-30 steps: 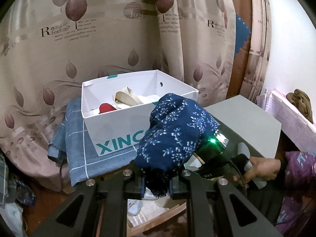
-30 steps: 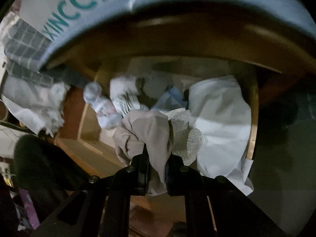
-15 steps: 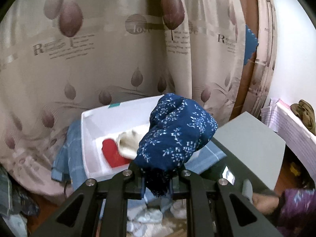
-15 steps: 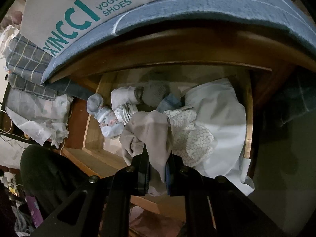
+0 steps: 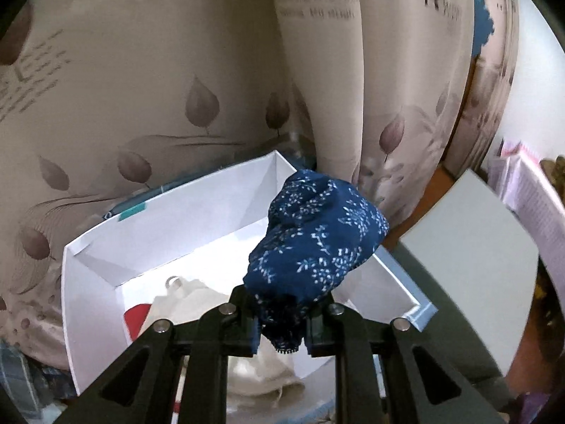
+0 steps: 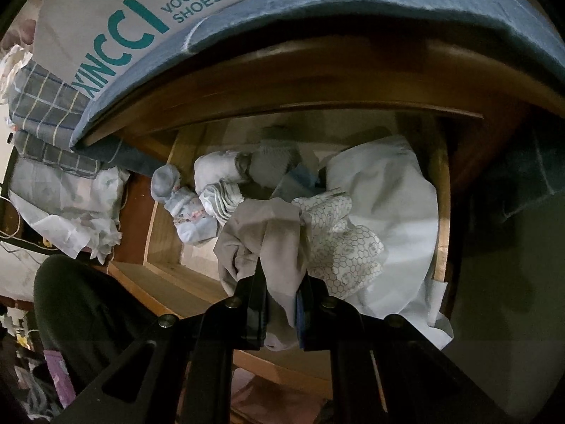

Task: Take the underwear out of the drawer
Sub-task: 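Carry the blue floral underwear into the box and open the left gripper while the right gripper grasps beige underwear, then lift the beige underwear with the right gripper and release it into the box, then lower the left gripper into the drawer and grasp the white underwear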

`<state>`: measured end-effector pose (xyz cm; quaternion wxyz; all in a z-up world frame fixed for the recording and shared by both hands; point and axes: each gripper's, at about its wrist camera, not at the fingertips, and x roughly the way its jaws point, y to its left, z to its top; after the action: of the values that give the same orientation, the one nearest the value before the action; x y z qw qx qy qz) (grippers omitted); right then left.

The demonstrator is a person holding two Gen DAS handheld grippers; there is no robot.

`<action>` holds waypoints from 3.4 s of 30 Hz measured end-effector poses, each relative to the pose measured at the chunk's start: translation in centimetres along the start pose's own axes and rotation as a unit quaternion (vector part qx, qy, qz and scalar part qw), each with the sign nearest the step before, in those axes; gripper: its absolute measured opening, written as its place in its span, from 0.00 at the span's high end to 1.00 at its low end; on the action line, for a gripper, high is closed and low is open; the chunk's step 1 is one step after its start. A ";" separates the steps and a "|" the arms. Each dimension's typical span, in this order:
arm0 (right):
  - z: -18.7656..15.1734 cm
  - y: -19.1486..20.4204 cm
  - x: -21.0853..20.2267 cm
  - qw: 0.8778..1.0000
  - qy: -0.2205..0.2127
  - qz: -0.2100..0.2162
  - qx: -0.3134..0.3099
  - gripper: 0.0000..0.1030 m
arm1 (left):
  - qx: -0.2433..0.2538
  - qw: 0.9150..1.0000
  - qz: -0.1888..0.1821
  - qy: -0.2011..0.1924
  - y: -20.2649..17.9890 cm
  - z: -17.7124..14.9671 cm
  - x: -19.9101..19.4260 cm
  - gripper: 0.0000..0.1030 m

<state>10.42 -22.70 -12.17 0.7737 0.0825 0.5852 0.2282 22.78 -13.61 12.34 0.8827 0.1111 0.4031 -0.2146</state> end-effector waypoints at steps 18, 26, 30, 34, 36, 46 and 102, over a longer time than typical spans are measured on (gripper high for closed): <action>-0.1 -0.4 0.0 1.000 0.004 0.001 0.003 0.89 | -0.008 0.999 0.024 -0.026 0.2 -1.3 -0.4 0.63; -0.1 -0.3 -0.1 1.000 0.008 -0.001 0.001 0.89 | -0.036 0.995 0.037 -0.080 2.1 -6.2 -5.7 0.62; -0.1 -0.4 -0.4 1.000 0.004 0.003 0.007 0.89 | -0.054 0.991 0.061 -0.109 3.2 -10.6 -8.7 0.62; -0.3 -0.3 -1.2 1.000 0.000 0.017 0.013 0.89 | -0.071 0.985 0.086 -0.132 4.5 -15.4 -11.1 0.55; -0.3 0.0 -1.7 1.000 -0.004 0.024 0.015 0.89 | -0.079 0.984 0.086 -0.134 5.2 -17.8 -11.7 0.55; -2.5 2.6 -8.8 0.994 -0.058 0.092 0.020 0.89 | -0.139 0.981 0.074 -0.109 8.6 -25.4 -10.4 0.54; 12.3 5.6 -22.4 0.932 -0.359 0.000 -0.039 0.41 | -0.130 0.981 0.075 -0.123 7.8 -26.7 -9.1 0.44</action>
<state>15.84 -26.08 13.18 0.9350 0.1284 0.2586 0.2061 3.38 5.75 2.10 0.9462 -0.0022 0.3062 -0.1050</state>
